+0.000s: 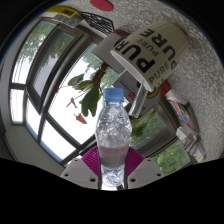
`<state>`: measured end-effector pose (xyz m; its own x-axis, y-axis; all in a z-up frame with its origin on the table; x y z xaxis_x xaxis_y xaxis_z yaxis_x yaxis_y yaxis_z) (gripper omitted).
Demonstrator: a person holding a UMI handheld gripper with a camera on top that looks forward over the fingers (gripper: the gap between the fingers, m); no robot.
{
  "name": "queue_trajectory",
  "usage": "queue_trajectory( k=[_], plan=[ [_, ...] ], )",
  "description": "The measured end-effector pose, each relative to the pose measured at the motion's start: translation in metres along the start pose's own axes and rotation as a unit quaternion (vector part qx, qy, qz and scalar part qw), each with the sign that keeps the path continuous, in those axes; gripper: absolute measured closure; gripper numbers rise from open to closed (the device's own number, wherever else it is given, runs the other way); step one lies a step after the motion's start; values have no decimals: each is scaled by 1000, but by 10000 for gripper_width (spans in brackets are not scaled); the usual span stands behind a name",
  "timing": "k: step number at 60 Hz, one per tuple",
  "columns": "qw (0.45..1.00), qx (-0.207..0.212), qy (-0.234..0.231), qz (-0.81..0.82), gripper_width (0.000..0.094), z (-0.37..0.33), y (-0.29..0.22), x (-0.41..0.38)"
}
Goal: Pour water
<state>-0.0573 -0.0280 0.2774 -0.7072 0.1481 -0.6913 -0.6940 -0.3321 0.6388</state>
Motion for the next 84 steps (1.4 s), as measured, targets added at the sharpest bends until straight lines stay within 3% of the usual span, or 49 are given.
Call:
queue_trajectory(
  k=[8, 15, 21, 31, 40, 48, 58, 68, 71, 72, 81, 84],
  plan=[
    [993, -22, 15, -118, 654, 2, 15, -21],
    [953, -51, 3, -297, 654, 9, 31, -69],
    [867, -52, -23, -495, 655, 11, 29, -121],
    [670, -11, -40, -742, 655, 9, -9, -191],
    [516, 25, 25, -856, 654, 4, -97, -204],
    [414, 15, 114, -903, 655, -11, -196, -170],
    [378, -17, 212, -901, 654, -37, -298, -117],
    [364, -40, 261, -893, 653, -55, -357, -78],
    [370, -30, 240, -897, 645, -56, -357, -80],
    [371, -33, 253, -893, 641, -52, -359, -78],
    [369, -35, 263, -891, 381, -57, -360, -79],
    [366, -35, 283, -886, 193, -60, -363, -78]
  ],
)
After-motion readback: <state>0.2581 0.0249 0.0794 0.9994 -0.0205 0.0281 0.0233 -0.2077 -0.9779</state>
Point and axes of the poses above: the point between the fingertips, and its own axes, seen from behind it with the camera up: x to the right, y down, z forward, the way the camera looks, the point moved 2 cm from there along -z, backward, against the way the camera looks, and after that the axes turned 2 degrees about x, right-handed, at the moved point
